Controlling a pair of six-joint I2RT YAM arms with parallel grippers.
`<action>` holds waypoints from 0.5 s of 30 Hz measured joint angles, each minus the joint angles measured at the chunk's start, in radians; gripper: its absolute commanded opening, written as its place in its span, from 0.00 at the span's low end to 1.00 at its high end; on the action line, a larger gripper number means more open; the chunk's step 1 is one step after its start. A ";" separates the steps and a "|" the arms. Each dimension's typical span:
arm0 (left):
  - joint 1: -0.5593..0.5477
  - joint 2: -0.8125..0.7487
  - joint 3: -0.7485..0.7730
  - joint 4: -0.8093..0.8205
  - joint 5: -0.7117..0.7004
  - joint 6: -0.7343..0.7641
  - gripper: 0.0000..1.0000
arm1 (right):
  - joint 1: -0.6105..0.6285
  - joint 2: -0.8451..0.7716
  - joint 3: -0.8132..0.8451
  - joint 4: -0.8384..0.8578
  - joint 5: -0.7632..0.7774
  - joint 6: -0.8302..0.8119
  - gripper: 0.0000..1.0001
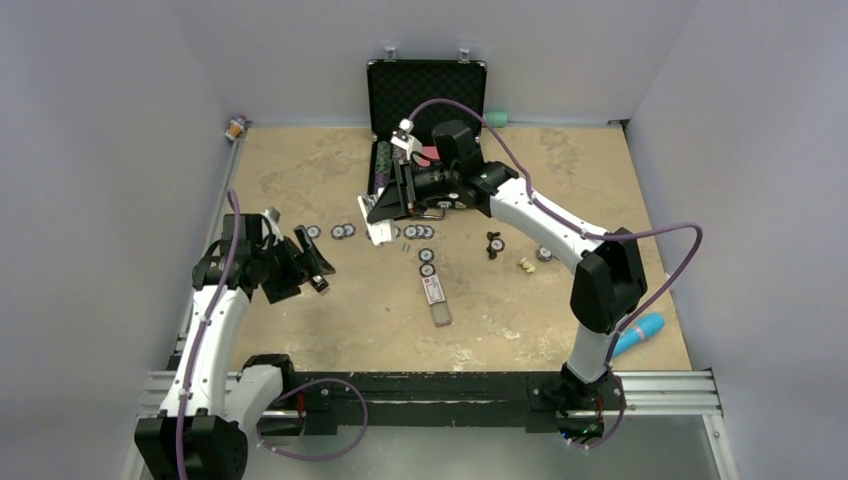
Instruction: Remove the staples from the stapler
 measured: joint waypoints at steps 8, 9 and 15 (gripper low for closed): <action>-0.001 -0.199 -0.048 0.174 0.127 -0.219 1.00 | -0.001 0.003 0.000 0.210 -0.121 0.179 0.00; -0.001 -0.223 -0.048 0.207 0.146 -0.243 1.00 | -0.001 0.003 0.000 0.231 -0.132 0.196 0.00; -0.001 -0.244 -0.042 0.472 0.336 -0.409 1.00 | -0.002 0.002 -0.032 0.440 -0.206 0.372 0.00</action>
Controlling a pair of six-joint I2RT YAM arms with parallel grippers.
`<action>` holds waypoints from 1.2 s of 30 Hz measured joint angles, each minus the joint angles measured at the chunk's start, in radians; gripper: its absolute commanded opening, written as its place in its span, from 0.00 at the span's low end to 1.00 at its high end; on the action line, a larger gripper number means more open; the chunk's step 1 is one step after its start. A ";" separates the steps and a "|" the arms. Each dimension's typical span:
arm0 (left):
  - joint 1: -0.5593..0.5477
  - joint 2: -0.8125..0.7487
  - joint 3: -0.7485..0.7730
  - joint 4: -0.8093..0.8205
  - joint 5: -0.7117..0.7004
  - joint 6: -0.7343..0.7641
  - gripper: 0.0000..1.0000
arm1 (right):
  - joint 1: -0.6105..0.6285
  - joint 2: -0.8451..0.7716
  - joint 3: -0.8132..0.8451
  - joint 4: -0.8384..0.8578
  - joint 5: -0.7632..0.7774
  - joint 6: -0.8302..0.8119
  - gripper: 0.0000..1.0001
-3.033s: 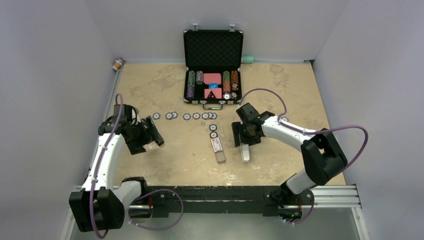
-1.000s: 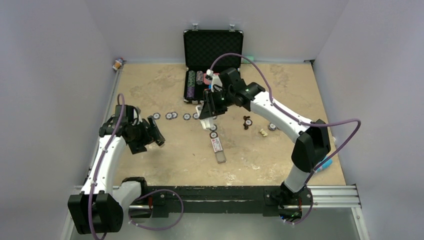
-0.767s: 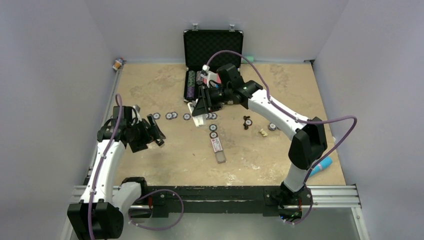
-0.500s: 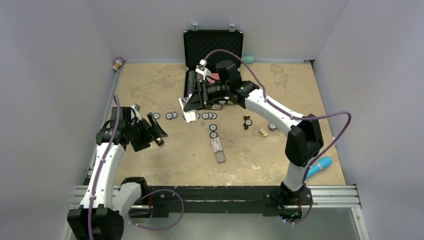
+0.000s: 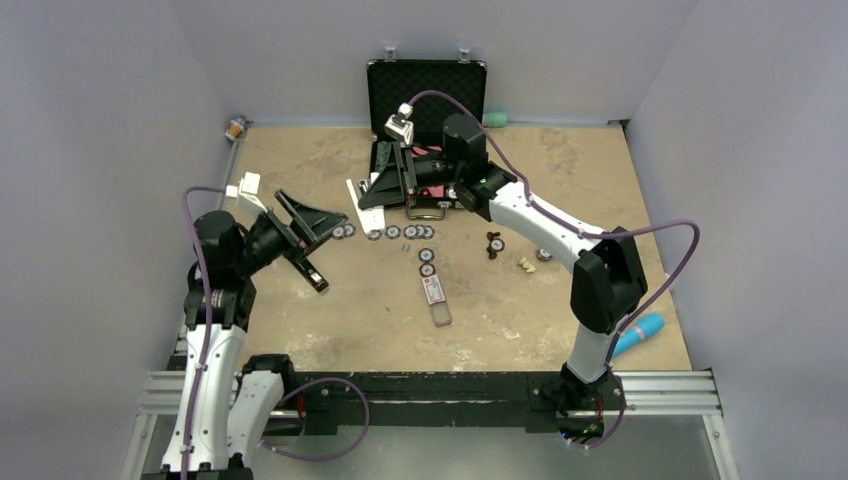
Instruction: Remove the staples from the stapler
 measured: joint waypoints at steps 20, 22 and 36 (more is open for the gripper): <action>-0.149 0.134 0.147 0.625 0.277 -0.240 0.85 | -0.005 -0.001 0.061 0.369 -0.042 0.327 0.00; -0.151 0.145 0.148 0.614 0.266 -0.232 0.83 | -0.005 -0.001 0.061 0.369 -0.045 0.333 0.00; -0.166 0.178 0.163 0.600 0.203 -0.224 0.75 | -0.005 -0.001 0.064 0.372 -0.048 0.344 0.00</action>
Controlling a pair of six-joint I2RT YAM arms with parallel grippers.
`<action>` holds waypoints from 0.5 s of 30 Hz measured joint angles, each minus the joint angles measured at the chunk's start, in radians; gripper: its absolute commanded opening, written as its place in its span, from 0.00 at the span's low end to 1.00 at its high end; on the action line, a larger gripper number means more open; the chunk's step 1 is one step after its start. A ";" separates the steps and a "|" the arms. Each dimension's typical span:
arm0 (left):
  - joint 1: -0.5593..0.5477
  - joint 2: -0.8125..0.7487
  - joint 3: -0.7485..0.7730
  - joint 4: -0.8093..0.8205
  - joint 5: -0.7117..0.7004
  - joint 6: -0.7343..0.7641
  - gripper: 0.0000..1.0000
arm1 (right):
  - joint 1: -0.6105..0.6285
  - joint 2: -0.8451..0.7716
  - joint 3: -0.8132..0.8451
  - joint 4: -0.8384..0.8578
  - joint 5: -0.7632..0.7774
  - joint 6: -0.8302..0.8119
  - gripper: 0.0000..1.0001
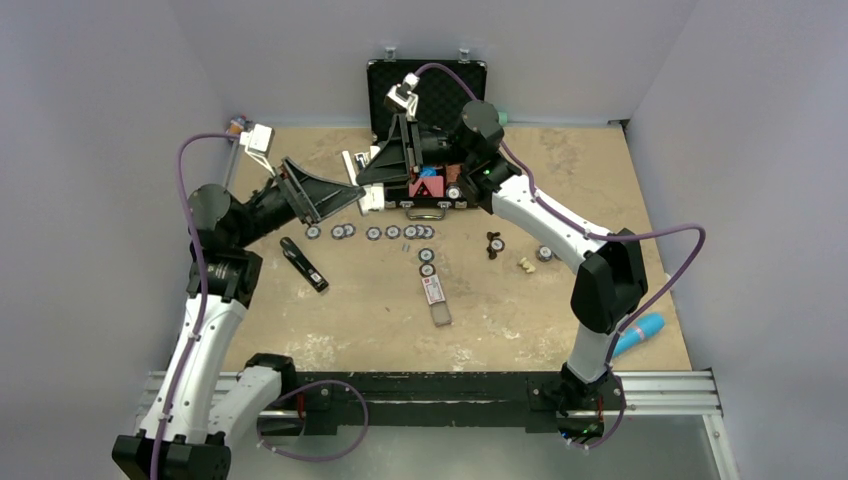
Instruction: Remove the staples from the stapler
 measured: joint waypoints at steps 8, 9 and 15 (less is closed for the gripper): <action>-0.041 0.030 0.008 0.000 -0.017 0.001 0.56 | 0.001 0.000 0.011 -0.003 0.000 -0.003 0.00; -0.045 0.034 0.011 -0.001 -0.019 0.002 0.51 | 0.001 0.000 0.011 -0.003 0.000 -0.004 0.00; -0.052 0.054 0.030 -0.044 -0.035 -0.012 0.00 | -0.002 0.000 0.012 0.009 -0.003 -0.051 0.02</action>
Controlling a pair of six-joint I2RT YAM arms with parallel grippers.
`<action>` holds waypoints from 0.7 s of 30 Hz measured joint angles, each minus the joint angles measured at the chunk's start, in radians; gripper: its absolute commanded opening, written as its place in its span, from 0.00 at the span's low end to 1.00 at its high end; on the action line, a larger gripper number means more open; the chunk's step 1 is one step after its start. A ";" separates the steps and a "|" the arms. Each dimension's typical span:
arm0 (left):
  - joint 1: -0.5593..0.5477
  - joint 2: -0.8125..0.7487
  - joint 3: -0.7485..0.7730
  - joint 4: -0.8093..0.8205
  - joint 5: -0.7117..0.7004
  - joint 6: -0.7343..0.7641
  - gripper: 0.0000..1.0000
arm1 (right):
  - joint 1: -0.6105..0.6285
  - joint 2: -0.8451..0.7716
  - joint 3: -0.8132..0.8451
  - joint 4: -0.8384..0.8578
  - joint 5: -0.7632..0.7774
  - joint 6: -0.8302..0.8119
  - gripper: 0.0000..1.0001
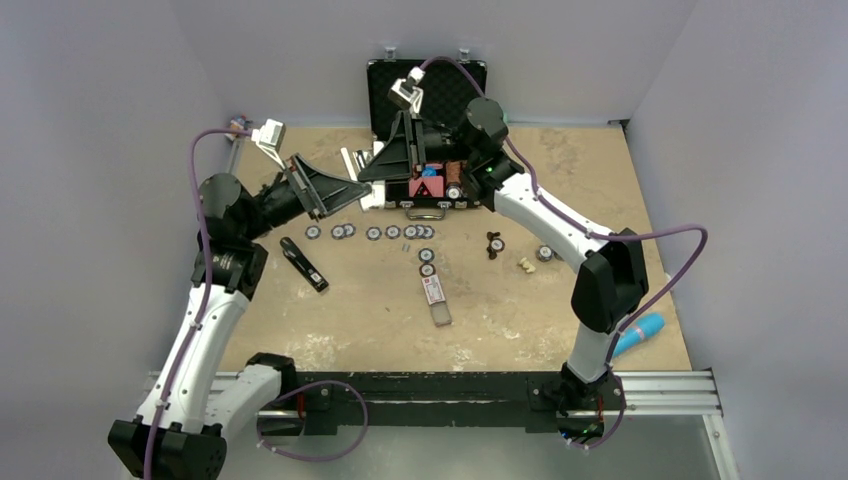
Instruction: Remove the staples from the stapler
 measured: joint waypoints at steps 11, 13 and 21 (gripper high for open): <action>-0.006 -0.024 0.015 -0.073 -0.014 0.062 0.00 | -0.008 0.000 0.015 0.000 -0.028 -0.004 0.52; -0.006 -0.030 0.015 -0.081 -0.020 0.073 0.00 | -0.007 0.000 0.016 0.000 -0.028 -0.002 0.52; -0.006 -0.055 0.015 -0.122 -0.030 0.098 0.00 | -0.026 0.000 0.016 -0.010 -0.025 -0.001 0.53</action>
